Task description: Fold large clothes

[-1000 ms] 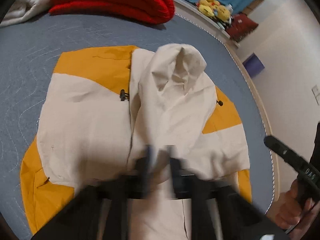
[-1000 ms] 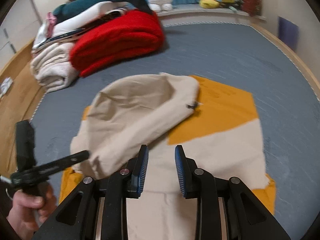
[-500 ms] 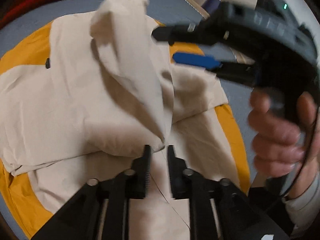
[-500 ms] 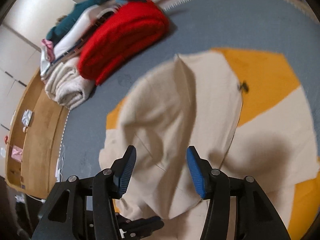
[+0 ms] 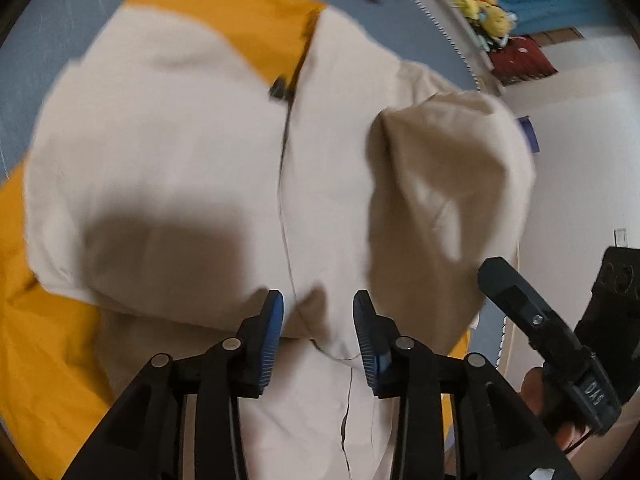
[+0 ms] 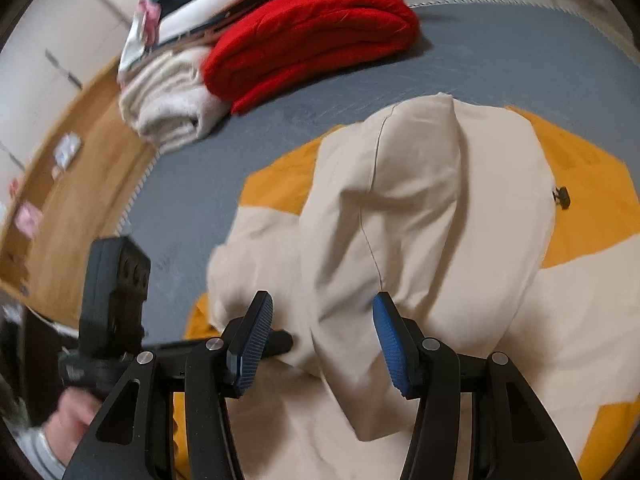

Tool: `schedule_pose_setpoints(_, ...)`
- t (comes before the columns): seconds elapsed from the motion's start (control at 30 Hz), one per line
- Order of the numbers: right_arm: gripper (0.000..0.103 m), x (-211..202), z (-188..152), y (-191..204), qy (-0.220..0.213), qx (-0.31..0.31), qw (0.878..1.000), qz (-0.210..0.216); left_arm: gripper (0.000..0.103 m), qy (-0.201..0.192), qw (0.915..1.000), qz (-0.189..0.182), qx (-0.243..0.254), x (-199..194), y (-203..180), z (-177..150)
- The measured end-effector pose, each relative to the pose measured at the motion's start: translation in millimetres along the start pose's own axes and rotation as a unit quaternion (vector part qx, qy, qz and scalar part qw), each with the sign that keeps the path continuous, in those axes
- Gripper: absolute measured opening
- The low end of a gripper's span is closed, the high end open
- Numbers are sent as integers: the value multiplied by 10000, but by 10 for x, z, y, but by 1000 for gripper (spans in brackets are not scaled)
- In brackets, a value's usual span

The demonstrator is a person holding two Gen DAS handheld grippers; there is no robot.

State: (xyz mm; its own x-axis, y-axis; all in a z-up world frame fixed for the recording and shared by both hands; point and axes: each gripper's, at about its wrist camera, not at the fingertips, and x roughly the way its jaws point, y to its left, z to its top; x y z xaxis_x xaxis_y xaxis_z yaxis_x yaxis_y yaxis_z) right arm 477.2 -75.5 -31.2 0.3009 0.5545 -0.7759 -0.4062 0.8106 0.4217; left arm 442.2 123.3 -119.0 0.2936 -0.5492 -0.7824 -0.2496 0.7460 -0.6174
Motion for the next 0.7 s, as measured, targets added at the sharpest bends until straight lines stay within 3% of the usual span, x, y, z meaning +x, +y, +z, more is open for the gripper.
schedule_pose_setpoints(0.1, 45, 67, -53, -46, 75, -50, 9987, -493, 36, 83, 9999, -9, -125, 169, 3, -51)
schedule_pose_setpoints(0.13, 24, 59, -60, -115, 25, 118, 9983, -569, 36, 88, 9998, -28, -163, 212, -4, -60)
schedule_pose_setpoints(0.17, 12, 46, -53, -172, 0, 258, 9981, -559, 36, 81, 9998, -40, -198, 244, -20, -75)
schedule_pose_setpoints(0.23, 6, -18, -37, -328, -147, 667, 9965, -476, 37, 41, 9996, -106, -269, 266, -29, -77)
schedule_pose_setpoints(0.33, 4, -157, -16, -546, -427, 1206, 9906, -474, 35, 0, 9988, -290, -397, 306, -13, -76)
schedule_pose_setpoints(0.37, 4, -187, -13, -596, -486, 1348, 9887, -448, 28, 17, 9985, -362, -411, 305, 5, -56)
schedule_pose_setpoints(0.4, 3, -231, -23, -693, -568, 1614, 9845, -375, 3, 32, 9980, -500, -392, 291, -12, -53)
schedule_pose_setpoints(0.47, 3, -281, -54, -859, -617, 2093, 9757, -218, 1, -123, 9976, -636, -225, 112, -66, -43)
schedule_pose_setpoints(0.57, 3, -313, -141, -1027, -719, 2611, 9626, -4, 0, -777, 9925, -888, 326, -351, -340, 49)
schedule_pose_setpoints(0.7, 3, -431, -132, -984, -1282, 2799, 9484, 751, 0, -1887, 9731, -962, 910, -1013, -527, 106)
